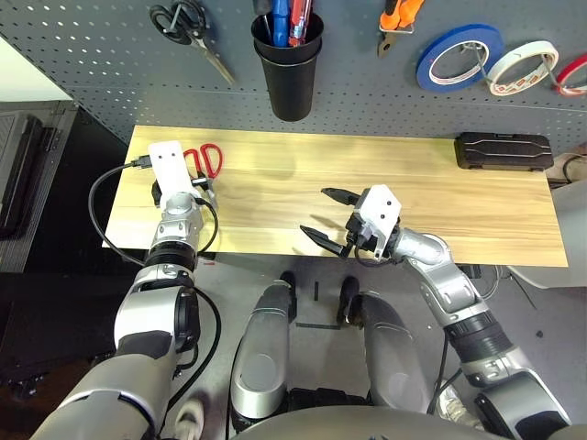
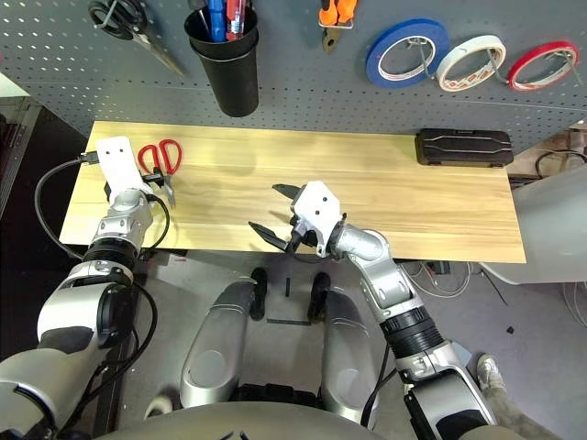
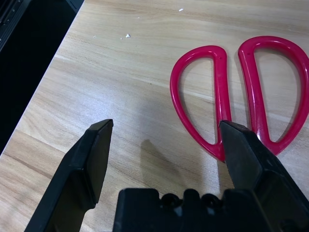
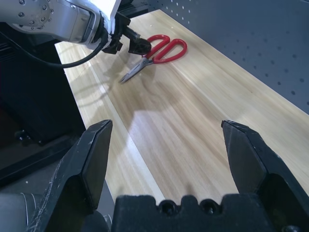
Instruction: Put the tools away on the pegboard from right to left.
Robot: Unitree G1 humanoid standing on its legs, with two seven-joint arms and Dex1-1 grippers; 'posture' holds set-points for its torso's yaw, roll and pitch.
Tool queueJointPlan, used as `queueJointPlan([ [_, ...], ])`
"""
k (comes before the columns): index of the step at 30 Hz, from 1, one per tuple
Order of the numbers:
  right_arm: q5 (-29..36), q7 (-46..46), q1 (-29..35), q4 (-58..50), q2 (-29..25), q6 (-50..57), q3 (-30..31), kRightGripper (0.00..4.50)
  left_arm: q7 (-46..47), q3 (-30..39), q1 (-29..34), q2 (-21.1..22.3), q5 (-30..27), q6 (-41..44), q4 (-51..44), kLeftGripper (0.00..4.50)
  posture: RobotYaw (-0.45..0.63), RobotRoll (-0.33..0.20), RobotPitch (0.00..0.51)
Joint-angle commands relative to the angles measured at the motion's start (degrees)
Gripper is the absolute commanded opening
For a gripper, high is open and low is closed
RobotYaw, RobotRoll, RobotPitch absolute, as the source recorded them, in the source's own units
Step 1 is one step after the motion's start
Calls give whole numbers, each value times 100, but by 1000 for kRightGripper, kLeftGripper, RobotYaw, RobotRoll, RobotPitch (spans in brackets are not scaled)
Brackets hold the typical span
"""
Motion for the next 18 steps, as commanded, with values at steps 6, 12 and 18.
queueJointPlan([
  [6, 19, -51, 113, -153, -86, 106, -22, 4500, -51, -158, 410, -330, 25, 521, -18, 2420, 165, 0, 434],
  [12, 5, -54, -17, 43, -86, 8, -51, 4500, 7, -366, 1162, -886, 17, 1219, -1431, 29, 176, 0, 428],
  [18, -5, -45, -147, 234, -62, -87, -76, 4500, 121, -574, 2216, -1410, 54, 2333, -3464, 29, 192, 0, 420],
])
